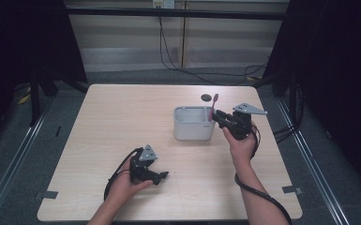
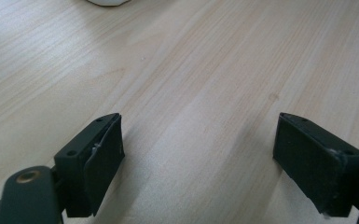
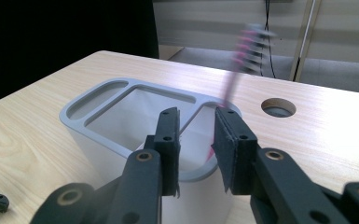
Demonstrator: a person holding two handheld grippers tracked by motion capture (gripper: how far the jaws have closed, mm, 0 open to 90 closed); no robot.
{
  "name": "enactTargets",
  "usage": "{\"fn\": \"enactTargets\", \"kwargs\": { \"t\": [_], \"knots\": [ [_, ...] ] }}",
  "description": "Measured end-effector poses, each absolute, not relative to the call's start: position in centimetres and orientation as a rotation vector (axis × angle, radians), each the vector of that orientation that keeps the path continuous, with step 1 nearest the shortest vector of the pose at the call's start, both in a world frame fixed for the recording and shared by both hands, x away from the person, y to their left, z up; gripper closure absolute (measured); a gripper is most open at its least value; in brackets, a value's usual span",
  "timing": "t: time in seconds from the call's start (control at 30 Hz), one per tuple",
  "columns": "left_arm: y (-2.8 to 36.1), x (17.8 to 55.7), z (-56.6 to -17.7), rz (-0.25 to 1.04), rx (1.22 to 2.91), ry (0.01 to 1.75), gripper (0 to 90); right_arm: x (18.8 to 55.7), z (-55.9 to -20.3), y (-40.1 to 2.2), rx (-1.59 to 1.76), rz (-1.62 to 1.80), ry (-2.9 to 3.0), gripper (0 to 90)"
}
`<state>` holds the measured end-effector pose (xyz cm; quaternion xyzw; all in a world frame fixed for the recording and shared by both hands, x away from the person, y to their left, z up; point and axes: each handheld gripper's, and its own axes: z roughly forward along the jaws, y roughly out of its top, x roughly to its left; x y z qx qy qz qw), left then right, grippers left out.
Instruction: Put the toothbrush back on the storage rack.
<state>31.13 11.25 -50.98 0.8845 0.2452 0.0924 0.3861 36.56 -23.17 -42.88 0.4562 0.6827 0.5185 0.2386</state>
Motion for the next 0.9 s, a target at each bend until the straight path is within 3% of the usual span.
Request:
{"fn": "enactTargets", "kwargs": {
  "t": [0.7,0.9],
  "knots": [
    [11.25,31.14,-50.98,0.235,2.252,0.625,15.7,36.16,-42.72,-23.87,1.265,1.392,1.91,43.3],
    [11.26,31.13,-50.98,0.233,2.253,0.625,15.7,36.04,-42.76,-24.15,1.274,1.389,1.917,39.4]
  ]
}}
